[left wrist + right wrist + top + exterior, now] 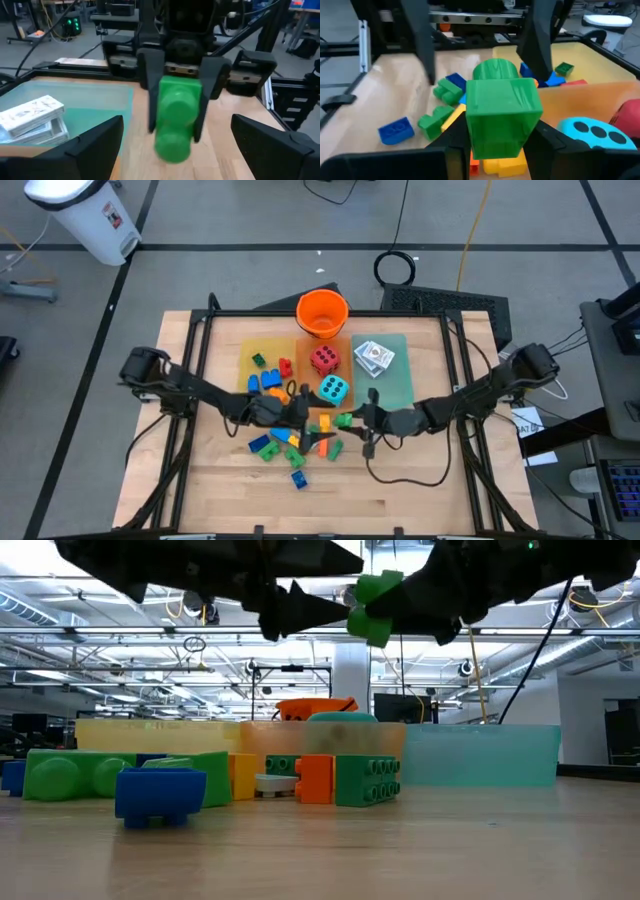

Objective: Pick & Place Toys
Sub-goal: Put the bottom green game piece into the yellow bin

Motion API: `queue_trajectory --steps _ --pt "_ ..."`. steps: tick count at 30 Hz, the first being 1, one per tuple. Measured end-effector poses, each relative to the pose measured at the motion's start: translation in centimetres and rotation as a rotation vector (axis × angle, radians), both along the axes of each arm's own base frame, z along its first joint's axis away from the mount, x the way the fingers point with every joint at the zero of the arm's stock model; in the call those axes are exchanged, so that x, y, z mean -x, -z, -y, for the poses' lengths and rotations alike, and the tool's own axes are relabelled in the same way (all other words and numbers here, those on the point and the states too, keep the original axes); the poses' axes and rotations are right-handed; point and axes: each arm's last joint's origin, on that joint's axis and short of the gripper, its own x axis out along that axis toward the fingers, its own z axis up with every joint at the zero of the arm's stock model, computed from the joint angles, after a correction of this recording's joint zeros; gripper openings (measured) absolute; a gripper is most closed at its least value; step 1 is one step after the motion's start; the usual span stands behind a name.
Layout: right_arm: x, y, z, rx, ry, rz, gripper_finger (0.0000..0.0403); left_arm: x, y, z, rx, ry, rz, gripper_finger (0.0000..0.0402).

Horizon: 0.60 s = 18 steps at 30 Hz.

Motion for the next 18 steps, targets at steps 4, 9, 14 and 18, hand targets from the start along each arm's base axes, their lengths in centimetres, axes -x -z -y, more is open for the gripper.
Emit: queue_trajectory --steps 4,9,14,18 --pt "-0.4 0.1 0.0 -0.020 -0.035 0.036 0.0101 -0.6 1.2 -0.3 -0.011 -0.010 -0.007 0.0374" --pt "-1.2 0.7 0.0 0.002 -0.073 0.079 0.0100 -1.2 1.5 -0.8 0.008 -0.016 -0.016 0.0374" --pt "-1.7 1.2 0.3 0.002 -0.071 0.075 0.0101 -1.2 1.2 -0.8 0.011 -0.017 0.003 0.0374" --pt "-1.7 1.5 0.4 0.007 -0.082 0.055 0.0101 -1.3 0.8 -0.8 0.018 0.004 0.031 0.0374"
